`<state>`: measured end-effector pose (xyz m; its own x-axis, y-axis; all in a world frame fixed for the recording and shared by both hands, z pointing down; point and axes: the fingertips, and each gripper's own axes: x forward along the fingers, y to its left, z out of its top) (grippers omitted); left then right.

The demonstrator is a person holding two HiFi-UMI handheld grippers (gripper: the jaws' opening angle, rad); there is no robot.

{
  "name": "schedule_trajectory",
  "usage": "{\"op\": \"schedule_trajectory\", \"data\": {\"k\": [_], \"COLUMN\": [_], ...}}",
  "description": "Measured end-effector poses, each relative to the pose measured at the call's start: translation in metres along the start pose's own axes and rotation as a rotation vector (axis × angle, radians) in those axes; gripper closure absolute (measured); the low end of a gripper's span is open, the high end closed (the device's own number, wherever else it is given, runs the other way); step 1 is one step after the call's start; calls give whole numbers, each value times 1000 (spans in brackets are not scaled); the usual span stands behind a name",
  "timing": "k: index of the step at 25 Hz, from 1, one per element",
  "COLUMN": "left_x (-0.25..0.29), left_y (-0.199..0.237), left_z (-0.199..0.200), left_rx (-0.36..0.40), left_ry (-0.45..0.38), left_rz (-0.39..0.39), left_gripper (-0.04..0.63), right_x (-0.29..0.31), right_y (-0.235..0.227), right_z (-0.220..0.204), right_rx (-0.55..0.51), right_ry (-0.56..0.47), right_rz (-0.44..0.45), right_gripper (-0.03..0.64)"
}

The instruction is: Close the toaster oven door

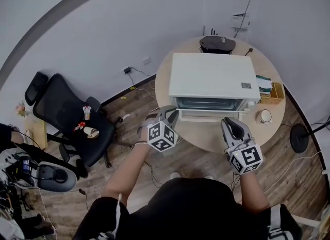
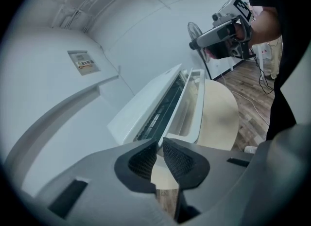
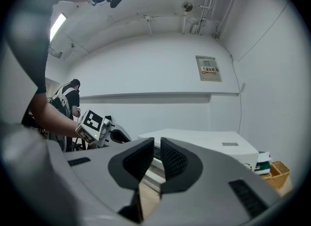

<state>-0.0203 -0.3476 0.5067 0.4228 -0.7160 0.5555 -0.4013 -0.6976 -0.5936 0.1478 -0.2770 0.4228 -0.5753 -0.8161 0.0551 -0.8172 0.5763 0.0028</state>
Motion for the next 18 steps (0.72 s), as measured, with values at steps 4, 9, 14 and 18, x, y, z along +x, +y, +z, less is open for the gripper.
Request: {"op": "schedule_trajectory", "data": {"k": [4, 9, 14, 18], "left_x": [4, 9, 12, 15], "left_y": [5, 13, 19, 23], "left_z": [1, 1, 4, 4], "left_rx": [12, 14, 39, 29], "left_ry": [3, 12, 33, 39], "left_rz": [-3, 8, 50, 74], "left_gripper": [558, 558, 561, 561], "right_x": [-3, -12, -21, -24], "right_y": [-6, -19, -24, -23], "right_z": [7, 9, 7, 7], "right_rx": [-8, -5, 5, 6], "right_ry": [-24, -43, -44, -48], "right_rz": [-20, -82, -105, -106], "right_gripper": [577, 577, 577, 577]}}
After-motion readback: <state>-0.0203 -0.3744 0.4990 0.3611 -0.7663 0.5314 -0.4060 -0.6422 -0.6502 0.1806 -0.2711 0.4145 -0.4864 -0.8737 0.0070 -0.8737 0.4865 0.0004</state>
